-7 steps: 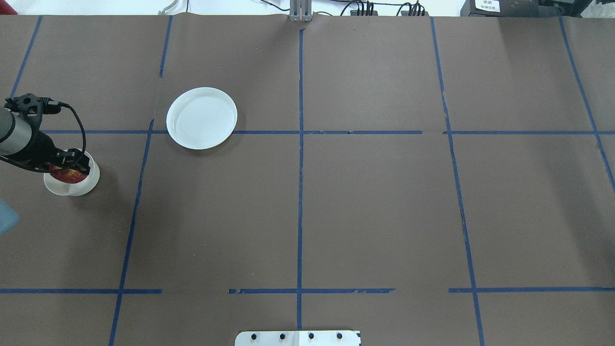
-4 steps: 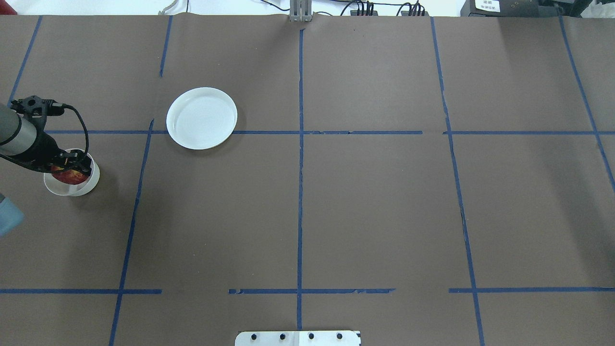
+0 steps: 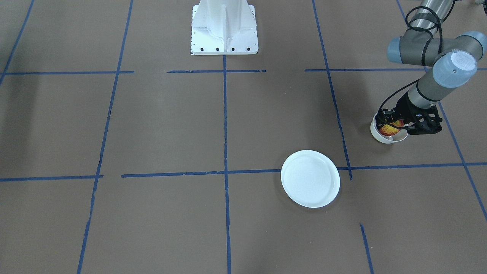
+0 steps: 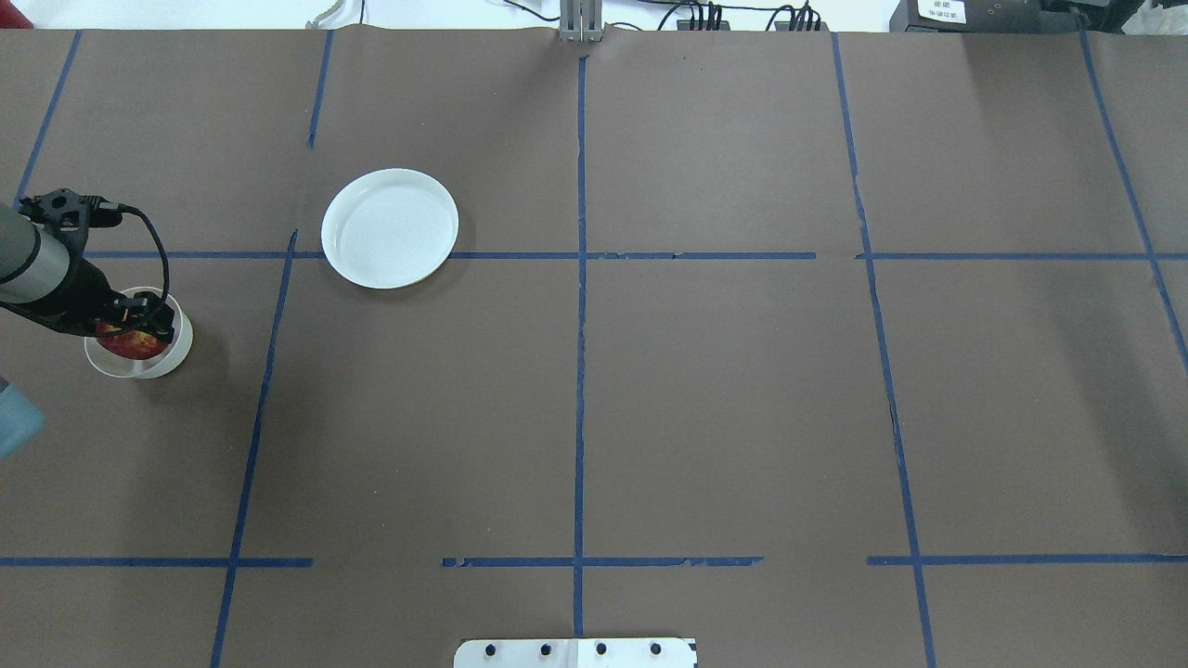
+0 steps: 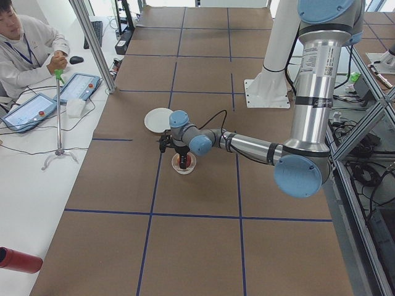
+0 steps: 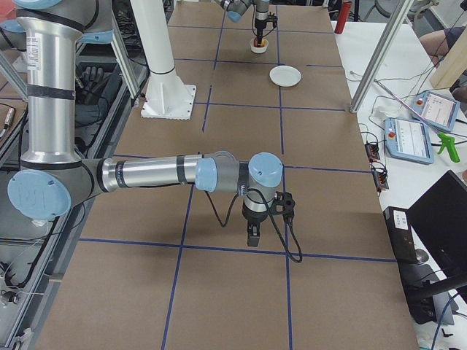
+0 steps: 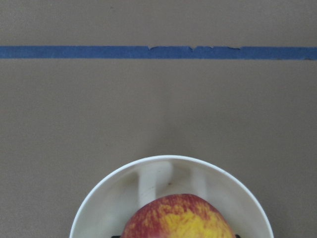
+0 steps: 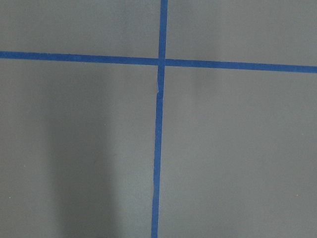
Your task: Move apple from plate to bowl
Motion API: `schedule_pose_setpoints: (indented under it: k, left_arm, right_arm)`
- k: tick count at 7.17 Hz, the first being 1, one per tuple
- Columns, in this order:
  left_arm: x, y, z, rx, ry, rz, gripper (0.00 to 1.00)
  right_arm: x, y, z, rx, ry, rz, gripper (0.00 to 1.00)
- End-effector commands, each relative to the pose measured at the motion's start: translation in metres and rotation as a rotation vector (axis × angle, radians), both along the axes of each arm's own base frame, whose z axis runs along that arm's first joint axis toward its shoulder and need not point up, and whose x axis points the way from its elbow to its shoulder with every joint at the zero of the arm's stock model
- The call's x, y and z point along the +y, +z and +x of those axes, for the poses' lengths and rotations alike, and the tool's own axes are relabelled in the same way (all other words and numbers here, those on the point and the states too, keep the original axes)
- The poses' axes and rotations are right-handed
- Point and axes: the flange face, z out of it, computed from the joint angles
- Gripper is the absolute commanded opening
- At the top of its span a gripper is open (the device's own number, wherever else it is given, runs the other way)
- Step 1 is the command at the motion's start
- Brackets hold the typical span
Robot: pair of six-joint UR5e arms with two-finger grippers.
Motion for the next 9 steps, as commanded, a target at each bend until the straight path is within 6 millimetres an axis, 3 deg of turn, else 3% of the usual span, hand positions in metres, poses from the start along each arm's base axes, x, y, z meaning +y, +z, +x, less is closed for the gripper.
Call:
schedule_pose_setpoints:
  k: [1, 2, 3, 5, 7, 9]
  left_arm:
    - [-0.001, -0.007, -0.005, 0.004, -0.007, 0.009, 0.99]
    - [0.001, -0.02, -0.011, 0.013, -0.011, 0.021, 0.98]
    - [0.009, -0.029, -0.041, 0.025, -0.04, 0.036, 0.96]
    - [0.036, -0.039, -0.139, 0.022, -0.08, 0.148, 0.95]
    - [0.068, 0.004, -0.244, 0.007, -0.052, 0.23, 0.95]
    - [0.089, 0.036, -0.332, -0.069, -0.055, 0.26, 0.95]
  right_arm:
    - [0.0, 0.0, 0.0, 0.0, -0.001, 0.0, 1.0]
    - [0.0, 0.0, 0.0, 0.0, 0.0, -0.001, 1.0]
    - [0.0, 0.0, 0.0, 0.0, 0.0, -0.001, 1.0]
    - [0.0, 0.0, 0.0, 0.0, 0.0, -0.001, 1.0]
    - [0.0, 0.0, 0.0, 0.0, -0.001, 0.002, 1.0]
    - [0.0, 0.0, 0.0, 0.0, 0.0, 0.001, 1.0]
